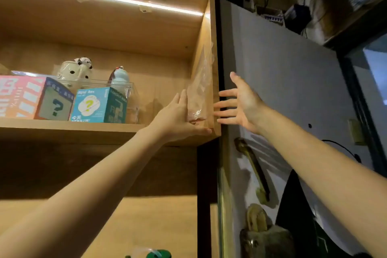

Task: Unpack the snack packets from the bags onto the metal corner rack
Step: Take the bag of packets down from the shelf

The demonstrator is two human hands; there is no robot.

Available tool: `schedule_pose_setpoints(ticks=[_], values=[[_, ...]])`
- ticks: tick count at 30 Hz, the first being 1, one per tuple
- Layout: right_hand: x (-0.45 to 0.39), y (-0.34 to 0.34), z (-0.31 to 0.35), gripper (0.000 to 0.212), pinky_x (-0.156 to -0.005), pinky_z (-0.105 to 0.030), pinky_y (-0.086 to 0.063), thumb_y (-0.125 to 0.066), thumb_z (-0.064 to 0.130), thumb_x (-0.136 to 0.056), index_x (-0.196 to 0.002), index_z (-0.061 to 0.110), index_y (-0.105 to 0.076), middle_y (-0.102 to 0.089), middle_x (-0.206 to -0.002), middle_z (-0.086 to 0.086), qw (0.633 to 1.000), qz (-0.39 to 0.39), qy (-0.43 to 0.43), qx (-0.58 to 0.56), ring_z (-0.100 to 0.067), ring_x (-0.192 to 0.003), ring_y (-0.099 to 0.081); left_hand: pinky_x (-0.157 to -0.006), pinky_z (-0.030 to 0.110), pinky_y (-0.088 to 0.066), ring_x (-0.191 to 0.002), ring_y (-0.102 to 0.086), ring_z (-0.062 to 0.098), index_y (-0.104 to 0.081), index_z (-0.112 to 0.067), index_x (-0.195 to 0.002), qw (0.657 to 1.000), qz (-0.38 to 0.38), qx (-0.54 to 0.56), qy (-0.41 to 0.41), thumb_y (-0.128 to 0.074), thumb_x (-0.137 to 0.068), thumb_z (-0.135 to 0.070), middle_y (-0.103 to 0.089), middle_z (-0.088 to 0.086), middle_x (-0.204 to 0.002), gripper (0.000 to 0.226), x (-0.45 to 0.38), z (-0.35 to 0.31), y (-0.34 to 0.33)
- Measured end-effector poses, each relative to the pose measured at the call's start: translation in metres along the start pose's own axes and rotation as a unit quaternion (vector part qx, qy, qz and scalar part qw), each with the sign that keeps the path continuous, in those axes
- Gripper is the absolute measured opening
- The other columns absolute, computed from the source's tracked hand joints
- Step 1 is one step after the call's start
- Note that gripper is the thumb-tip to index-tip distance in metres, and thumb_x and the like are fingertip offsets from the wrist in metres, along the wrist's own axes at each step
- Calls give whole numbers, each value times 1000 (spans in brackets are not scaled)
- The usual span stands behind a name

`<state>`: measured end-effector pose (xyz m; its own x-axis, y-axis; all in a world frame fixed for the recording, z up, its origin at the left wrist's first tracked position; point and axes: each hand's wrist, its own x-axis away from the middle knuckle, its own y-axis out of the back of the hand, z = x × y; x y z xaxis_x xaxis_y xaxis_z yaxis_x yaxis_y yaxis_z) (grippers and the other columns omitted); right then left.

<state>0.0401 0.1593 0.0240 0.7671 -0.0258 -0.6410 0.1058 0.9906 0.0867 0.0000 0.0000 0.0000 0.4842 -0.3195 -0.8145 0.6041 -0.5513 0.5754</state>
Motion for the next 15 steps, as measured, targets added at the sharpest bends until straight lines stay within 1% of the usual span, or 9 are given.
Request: schedule_pose_setpoints(ticks=[2, 3, 4, 6, 8, 10, 12, 14, 15], values=[[-5, -1, -3, 67, -92, -46, -47, -29, 60, -90, -133, 10, -41, -51, -133, -19, 999, 29, -26, 10, -36, -114, -56, -105, 39, -38, -126, -43, 26, -33, -10, -139, 997, -28, -67, -31, -63, -77, -49, -41, 11, -143, 78, -8, 5, -11], [-9, -2, -6, 69, -93, -45, -47, -30, 61, -90, -135, 10, -38, -49, -135, -19, 998, 45, -38, 19, -37, -115, -55, -97, 40, -44, -114, -51, 26, -47, -9, -127, 993, -53, -93, -48, -60, -81, -44, -54, 11, -129, 59, -11, 10, -17], [-10, -4, -8, 71, -95, -46, -45, -32, 61, -89, -138, 9, -35, -47, -137, -20, 996, 66, -48, 20, -37, -117, -54, -90, 41, -46, -107, -55, 27, -55, -8, -117, 988, -86, -113, -59, -56, -85, -37, -59, 11, -120, 43, -12, 12, -23], [-15, -9, -13, 72, -95, -44, -46, -37, 58, -89, -141, 8, -29, -45, -139, -21, 995, 83, -58, 16, -37, -115, -55, -76, 39, -48, -99, -59, 32, -61, -9, -107, 981, -131, -125, -64, -48, -91, -26, -63, 11, -111, 27, -13, 13, -32], [-18, -17, -15, 67, -84, -40, -51, -46, 49, -90, -141, 9, -28, -48, -135, -22, 995, 81, -49, -1, -33, -100, -61, -62, 35, -40, -91, -61, 35, -61, -12, -102, 968, -181, -162, -59, -43, -93, -24, -66, 10, -105, 24, -14, 12, -37], [-23, -23, -16, 62, -74, -36, -56, -54, 38, -89, -139, 10, -31, -52, -131, -20, 998, 53, -33, 8, -29, -91, -64, -58, 33, -34, -85, -62, 35, -59, -12, -101, 960, -188, -201, -54, -39, -95, -21, -66, 10, -98, 22, -14, 10, -40], [-28, -28, -16, 58, -76, -38, -58, -61, 30, -86, -135, 9, -38, -55, -128, -18, 999, 17, -15, 42, -30, -94, -65, -56, 33, -33, -80, -63, 33, -58, -12, -103, 951, -193, -231, -67, -39, -96, -16, -66, 10, -90, 21, -13, 9, -42], [-31, -30, -16, 51, -80, -41, -58, -65, 25, -83, -127, 8, -45, -59, -117, -16, 996, -1, -5, 88, -29, -94, -66, -57, 33, -34, -79, -62, 33, -58, -11, -104, 951, -188, -234, -73, -38, -97, -14, -63, 11, -83, 22, -10, 7, -39], [-30, -31, -14, 46, -79, -42, -58, -65, 23, -83, -122, 8, -46, -61, -110, -16, 994, -1, -4, 110, -29, -93, -66, -58, 33, -34, -80, -62, 33, -58, -12, -106, 951, -186, -235, -75, -37, -97, -14, -63, 12, -85, 23, -7, 7, -39]])
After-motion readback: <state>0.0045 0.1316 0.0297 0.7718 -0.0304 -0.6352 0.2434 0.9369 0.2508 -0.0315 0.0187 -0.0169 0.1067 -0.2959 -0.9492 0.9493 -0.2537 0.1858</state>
